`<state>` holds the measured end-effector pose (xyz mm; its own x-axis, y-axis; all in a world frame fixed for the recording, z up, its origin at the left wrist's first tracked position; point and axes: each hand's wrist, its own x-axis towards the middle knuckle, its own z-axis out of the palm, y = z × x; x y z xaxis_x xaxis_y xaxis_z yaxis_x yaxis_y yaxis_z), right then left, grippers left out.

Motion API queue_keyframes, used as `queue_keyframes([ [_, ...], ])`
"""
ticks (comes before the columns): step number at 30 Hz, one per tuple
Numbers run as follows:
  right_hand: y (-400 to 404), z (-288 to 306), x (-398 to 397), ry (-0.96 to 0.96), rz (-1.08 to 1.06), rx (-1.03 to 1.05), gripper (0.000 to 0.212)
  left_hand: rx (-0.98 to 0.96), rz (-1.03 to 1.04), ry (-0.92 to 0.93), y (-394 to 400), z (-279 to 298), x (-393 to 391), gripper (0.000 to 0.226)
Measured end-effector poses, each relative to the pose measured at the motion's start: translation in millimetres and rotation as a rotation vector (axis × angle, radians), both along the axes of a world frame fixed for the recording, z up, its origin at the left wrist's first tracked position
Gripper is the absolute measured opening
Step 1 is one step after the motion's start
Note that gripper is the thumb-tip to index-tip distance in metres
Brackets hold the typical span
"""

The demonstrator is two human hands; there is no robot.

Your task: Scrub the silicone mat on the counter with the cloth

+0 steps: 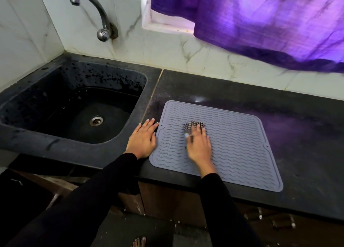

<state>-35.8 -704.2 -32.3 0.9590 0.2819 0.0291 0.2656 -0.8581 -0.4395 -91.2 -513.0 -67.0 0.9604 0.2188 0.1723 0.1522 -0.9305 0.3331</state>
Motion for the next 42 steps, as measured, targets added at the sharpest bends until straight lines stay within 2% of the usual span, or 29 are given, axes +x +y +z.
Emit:
queue_keyframes([
  [1, 2, -6, -3, -0.02, 0.037, -0.119, 0.058, 0.001, 0.002, -0.002, 0, -1, 0, 0.074],
  [3, 3, -13, -5, -0.048, 0.051, -0.205, 0.062, 0.001, 0.002, -0.005, 0, -1, 1, 0.074],
  [7, -2, -11, 6, 0.03, 0.083, -0.155, 0.057, 0.005, -0.008, 0.006, 0, -1, 1, 0.074],
  [13, -14, 6, 14, 0.251, -0.125, 0.489, 0.041, -0.004, -0.007, 0.011, 0, 0, 1, 0.075],
  [17, -24, 18, 30, 0.575, -0.405, 1.269, 0.04, -0.014, -0.006, 0.005, 0, 1, 0, 0.076],
  [18, -30, 20, 33, 0.562, -0.484, 1.379, 0.041, -0.014, -0.003, 0.002, 0, 0, 0, 0.075],
  [19, -36, 24, 34, 0.49, -0.545, 1.403, 0.04, -0.015, -0.002, -0.002, 1, 0, 0, 0.075],
  [21, -45, 31, 33, 0.261, -0.55, 1.202, 0.039, -0.012, -0.003, -0.005, 1, -1, 1, 0.074],
  [23, -48, 32, 22, 0.093, -0.426, 0.761, 0.042, -0.004, -0.007, -0.004, 3, -3, 1, 0.073],
  [26, -41, 8, 8, 0.028, -0.126, 0.052, 0.058, -0.004, -0.017, -0.012, 3, -5, 1, 0.072],
  [27, -38, -1, 5, -0.017, -0.065, -0.122, 0.065, -0.004, -0.017, -0.017, 4, -6, 0, 0.072],
  [29, -37, -11, 6, -0.061, -0.062, -0.211, 0.07, 0.003, -0.014, -0.023, 4, -7, 0, 0.07],
  [35, -45, -14, 14, -0.102, -0.04, -0.166, 0.073, -0.037, 0.025, -0.06, 0, 6, 11, 0.057],
  [37, -51, -8, 16, -0.048, -0.037, -0.043, 0.057, -0.02, 0.048, -0.067, -2, 13, 21, 0.054],
  [39, -57, -1, 21, 0.042, -0.118, 0.224, 0.043, -0.029, 0.034, -0.051, -1, 18, 34, 0.057],
  [40, -59, 4, 26, 0.118, -0.201, 0.423, 0.039, -0.033, 0.021, -0.031, 1, 20, 41, 0.06],
  [42, -62, 16, 38, 0.353, -0.384, 0.97, 0.035, -0.029, 0.007, 0.018, 6, 20, 54, 0.064],
])
